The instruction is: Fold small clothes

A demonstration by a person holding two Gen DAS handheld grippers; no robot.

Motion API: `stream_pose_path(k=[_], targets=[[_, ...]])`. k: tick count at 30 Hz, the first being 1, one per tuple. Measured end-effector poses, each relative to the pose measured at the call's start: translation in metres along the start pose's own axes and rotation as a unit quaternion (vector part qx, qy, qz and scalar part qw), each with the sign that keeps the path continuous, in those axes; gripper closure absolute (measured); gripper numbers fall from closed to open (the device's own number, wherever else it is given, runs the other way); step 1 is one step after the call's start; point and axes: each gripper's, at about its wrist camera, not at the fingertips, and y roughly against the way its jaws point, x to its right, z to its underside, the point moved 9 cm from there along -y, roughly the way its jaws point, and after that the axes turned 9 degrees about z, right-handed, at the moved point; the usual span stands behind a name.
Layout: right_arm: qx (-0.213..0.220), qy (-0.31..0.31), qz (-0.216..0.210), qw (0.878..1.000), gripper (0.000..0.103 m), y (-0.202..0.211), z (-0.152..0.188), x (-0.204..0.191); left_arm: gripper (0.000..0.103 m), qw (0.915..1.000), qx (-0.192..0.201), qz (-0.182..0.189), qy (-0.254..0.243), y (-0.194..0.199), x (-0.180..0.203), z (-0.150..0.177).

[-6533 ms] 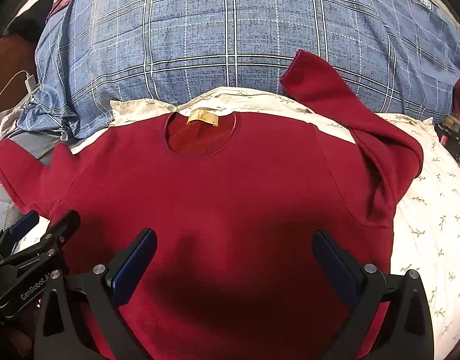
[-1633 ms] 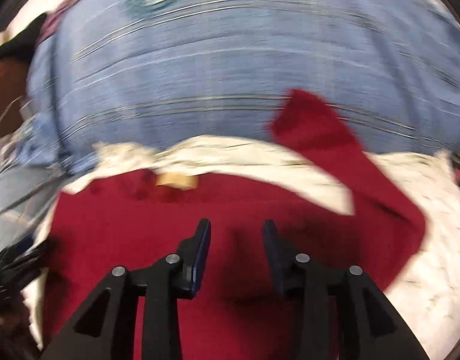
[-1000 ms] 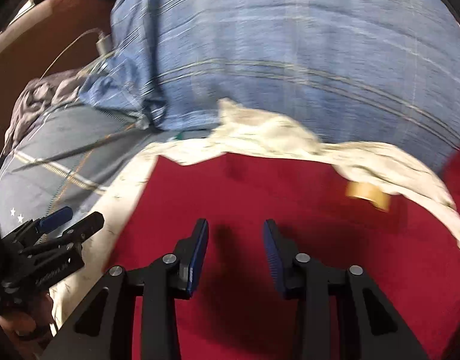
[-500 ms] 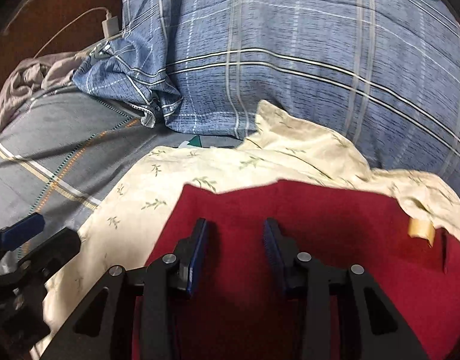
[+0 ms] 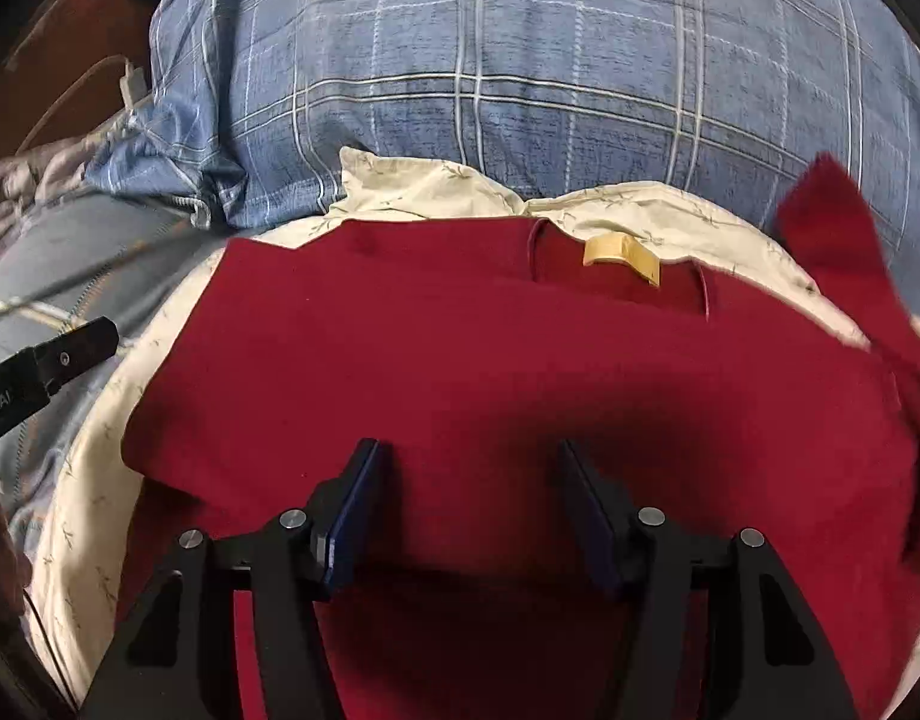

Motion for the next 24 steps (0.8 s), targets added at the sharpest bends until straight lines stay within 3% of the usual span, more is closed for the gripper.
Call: stream_pose_path(k=[4, 12, 16, 20, 23, 24], targets=[[0.005, -0.004, -0.005, 1.000, 0.041, 0.015, 0.006, 0.013, 0.031, 0.9994, 0.006, 0.034, -0.010, 0.006, 0.013, 0.002], [0.019, -0.070, 0.056, 0.996, 0.035, 0.023, 0.003, 0.098, 0.031, 0.9936, -0.026, 0.107, -0.027, -0.003, 0.045, 0.015], [0.009, -0.094, 0.080, 0.992, 0.034, 0.010, 0.005, 0.125, 0.031, 0.9941, -0.043, 0.090, -0.041, -0.018, 0.048, 0.018], [0.010, -0.109, 0.066, 0.992, 0.034, 0.004, 0.015, 0.131, 0.031, 0.9942, -0.054, 0.075, -0.056, -0.029, 0.054, 0.021], [0.003, -0.088, 0.070, 0.994, 0.023, -0.002, 0.016, 0.120, 0.031, 0.9938, -0.060, 0.067, -0.065, -0.035, 0.060, 0.023], [-0.002, -0.076, 0.068, 0.995, 0.014, -0.005, 0.017, 0.114, 0.031, 0.9938, -0.061, 0.063, -0.068, -0.037, 0.061, 0.023]])
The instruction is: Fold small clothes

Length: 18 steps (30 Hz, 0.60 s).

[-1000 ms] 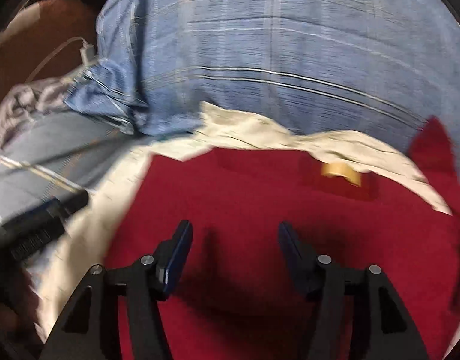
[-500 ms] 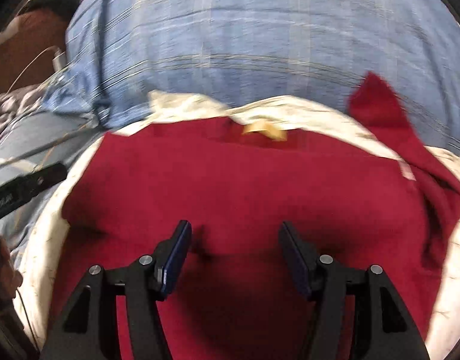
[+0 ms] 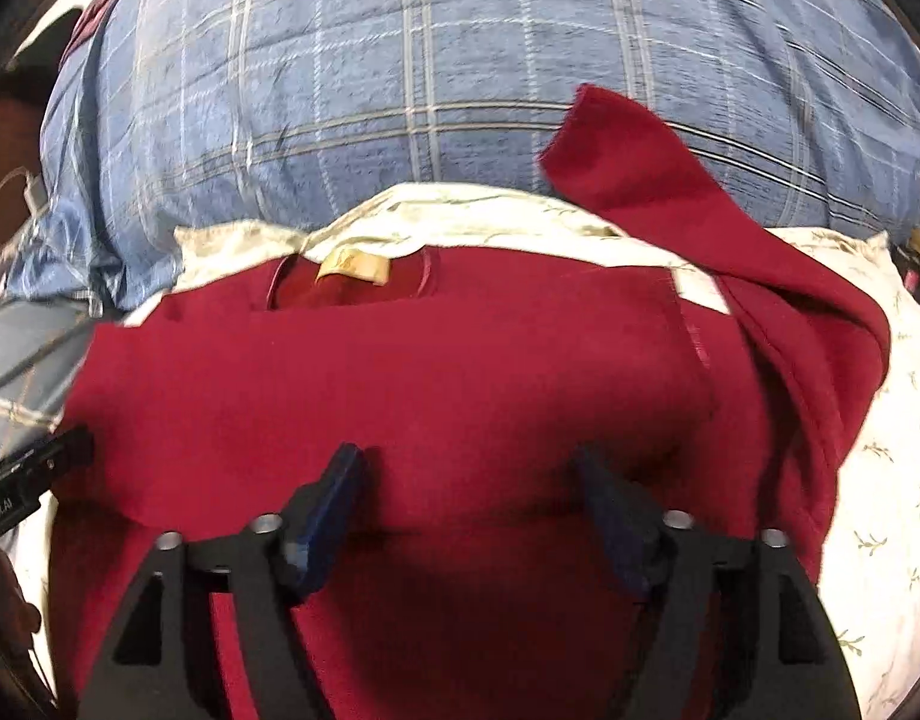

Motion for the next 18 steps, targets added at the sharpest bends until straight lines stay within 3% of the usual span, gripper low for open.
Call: stream_pose_path(k=[3, 18], targets=[[-0.001, 0.032, 0.014, 0.999, 0.003, -0.0032, 0.0044, -0.0104, 0.031, 1.0000, -0.002, 0.000, -0.001, -0.0034, 0.0025, 0.0002], [0.004, 0.026, 0.000, 1.000, 0.000, -0.0051, 0.0058, -0.0116, 0.031, 0.9999, 0.008, 0.006, 0.003, 0.0045, -0.0004, 0.0000]])
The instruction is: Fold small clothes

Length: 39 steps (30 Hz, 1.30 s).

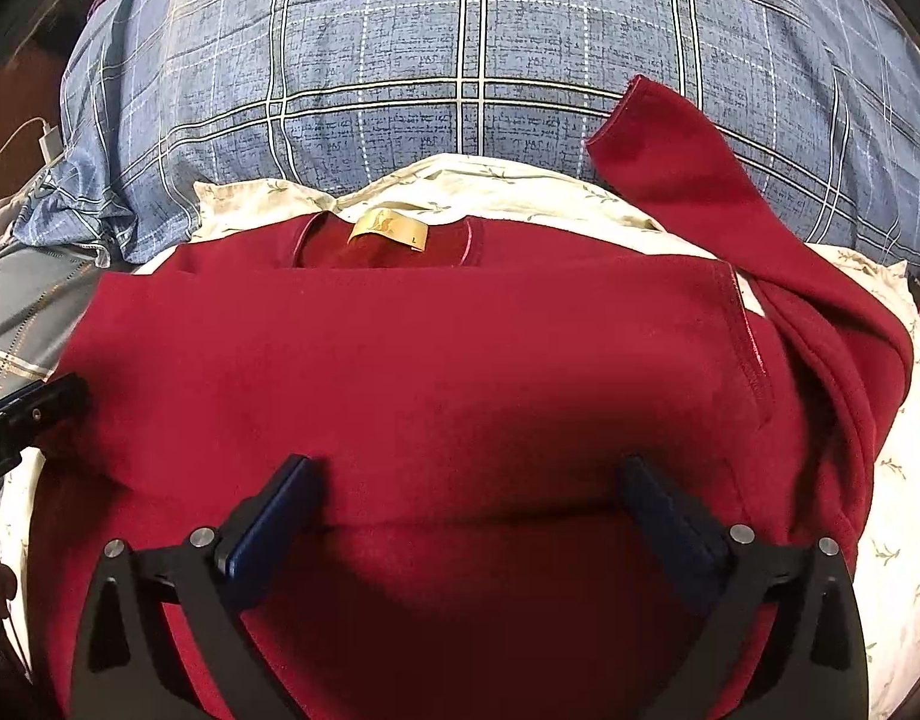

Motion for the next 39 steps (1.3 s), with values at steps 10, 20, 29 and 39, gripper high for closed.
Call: stream_pose_path(k=[10, 20, 29, 39], targets=[[0.005, -0.030, -0.046, 0.998, 0.002, 0.029, -0.012, 0.013, 0.031, 1.0000, 0.004, 0.007, -0.005, 0.004, 0.003, -0.001], [0.032, -0.095, -0.023, 0.995, 0.012, 0.001, -0.105, 0.062, 0.031, 0.9999, 0.001, 0.004, 0.012, 0.004, -0.005, -0.002], [0.038, -0.154, 0.039, 0.987, 0.012, -0.074, -0.163, 0.093, 0.031, 1.0000, -0.005, -0.007, 0.003, -0.007, -0.009, -0.009], [-0.016, -0.171, -0.058, 0.983, 0.087, -0.097, -0.169, 0.099, 0.031, 0.9997, -0.006, -0.019, 0.015, -0.016, -0.018, -0.013]])
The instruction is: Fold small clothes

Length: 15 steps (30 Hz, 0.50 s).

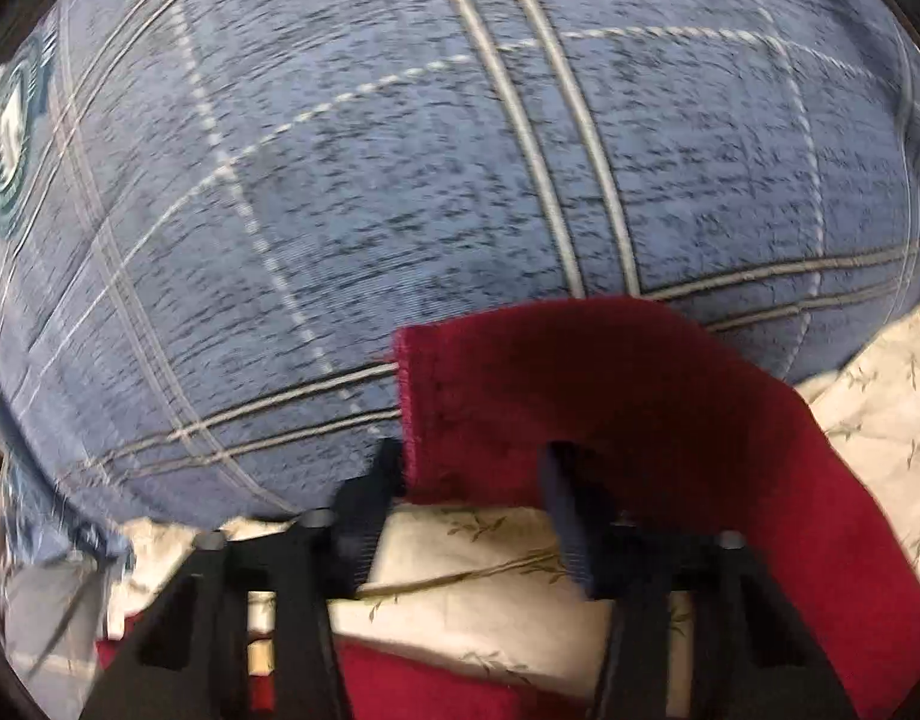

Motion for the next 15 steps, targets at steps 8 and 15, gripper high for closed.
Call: stream_pose_path(k=[8, 15], targets=[[0.043, 0.099, -0.053, 0.993, 0.099, 0.113, -0.006, -0.021, 0.031, 0.9999, 0.014, 0.002, 0.006, 0.012, -0.003, -0.002], [0.053, 0.219, -0.185, 0.956, 0.099, 0.250, 0.032, -0.104, 0.031, 0.9990, 0.034, 0.006, 0.028, 0.030, -0.013, -0.004]])
